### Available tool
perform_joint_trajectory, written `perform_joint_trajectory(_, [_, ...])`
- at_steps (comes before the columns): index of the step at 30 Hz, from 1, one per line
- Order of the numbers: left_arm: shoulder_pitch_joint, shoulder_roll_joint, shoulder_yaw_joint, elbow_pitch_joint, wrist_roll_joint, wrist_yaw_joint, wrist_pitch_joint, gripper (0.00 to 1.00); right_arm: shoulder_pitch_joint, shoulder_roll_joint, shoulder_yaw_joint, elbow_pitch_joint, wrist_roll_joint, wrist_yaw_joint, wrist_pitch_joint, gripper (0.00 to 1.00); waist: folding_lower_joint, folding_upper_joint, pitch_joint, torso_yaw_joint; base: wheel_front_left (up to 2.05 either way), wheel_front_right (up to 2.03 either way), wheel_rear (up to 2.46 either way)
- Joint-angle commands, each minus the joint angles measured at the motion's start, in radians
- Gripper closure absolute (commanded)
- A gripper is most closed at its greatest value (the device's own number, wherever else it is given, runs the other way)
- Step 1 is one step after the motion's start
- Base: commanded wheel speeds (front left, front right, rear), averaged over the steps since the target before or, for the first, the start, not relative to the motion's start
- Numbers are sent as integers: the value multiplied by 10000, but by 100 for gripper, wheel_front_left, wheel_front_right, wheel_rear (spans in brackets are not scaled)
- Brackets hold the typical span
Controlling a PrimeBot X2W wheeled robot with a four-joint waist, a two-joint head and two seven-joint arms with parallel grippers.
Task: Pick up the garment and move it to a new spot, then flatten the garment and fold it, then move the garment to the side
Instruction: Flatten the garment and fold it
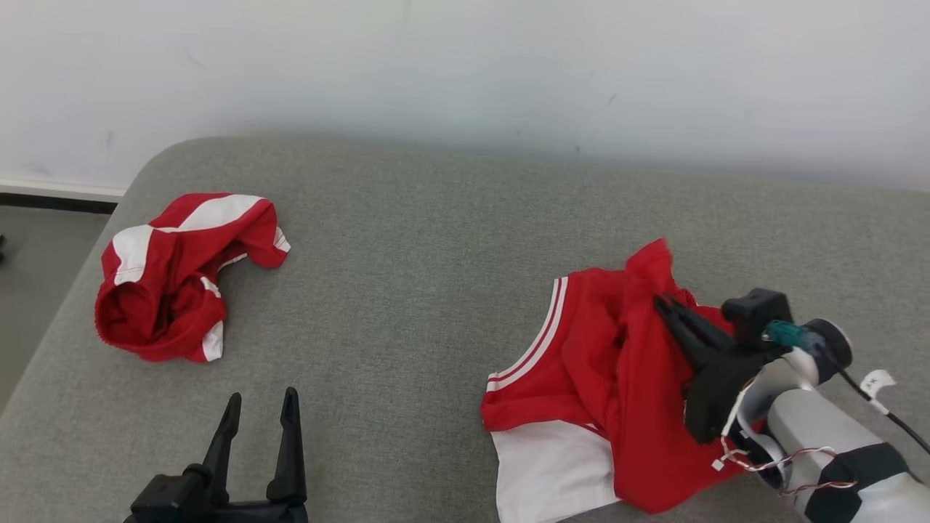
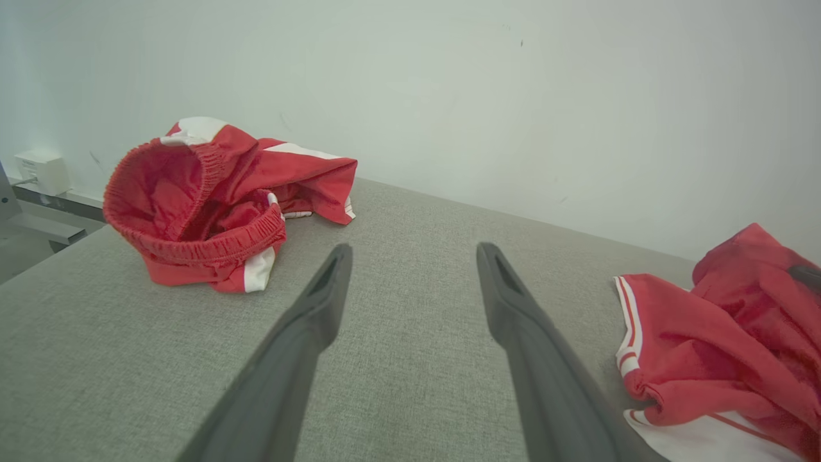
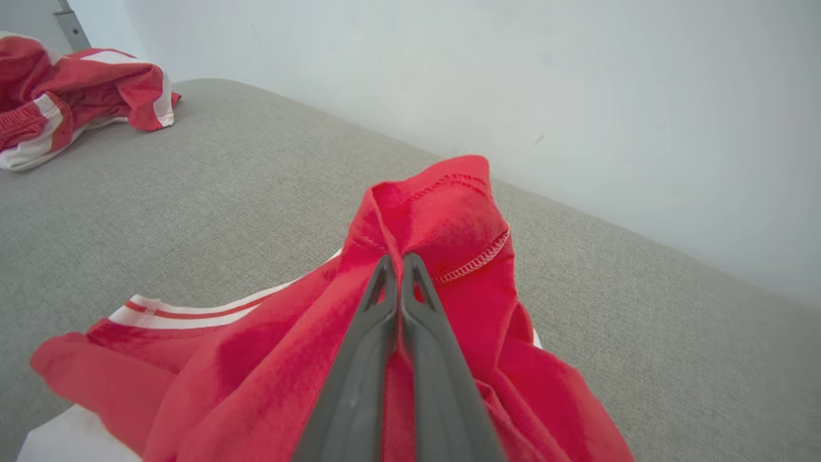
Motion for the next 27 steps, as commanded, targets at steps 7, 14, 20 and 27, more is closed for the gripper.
perform_joint_trajectory(7, [215,-12,81,23,-23,3,-33,0,470,-701,-1237,-403,471,-23,-1018,100,0,-1,-216,-445,0,0,0])
perform_joint_trajectory(14, [367,-11,47,20,10,-16,-33,0,2164,-1313,-3550,-1158,826,-23,-1171,100,0,-1,-248,-822,0,0,0])
perform_joint_trajectory(20, [322,-11,-84,26,54,-14,-33,0,3451,-1470,-5665,-852,408,-23,-1180,100,0,-1,-233,-969,0,0,0])
perform_joint_trajectory(27, [315,-13,-63,138,116,-58,-33,0,3471,-1098,-6562,-724,-401,-23,-1060,0,0,-1,-307,-1124,0,0,0])
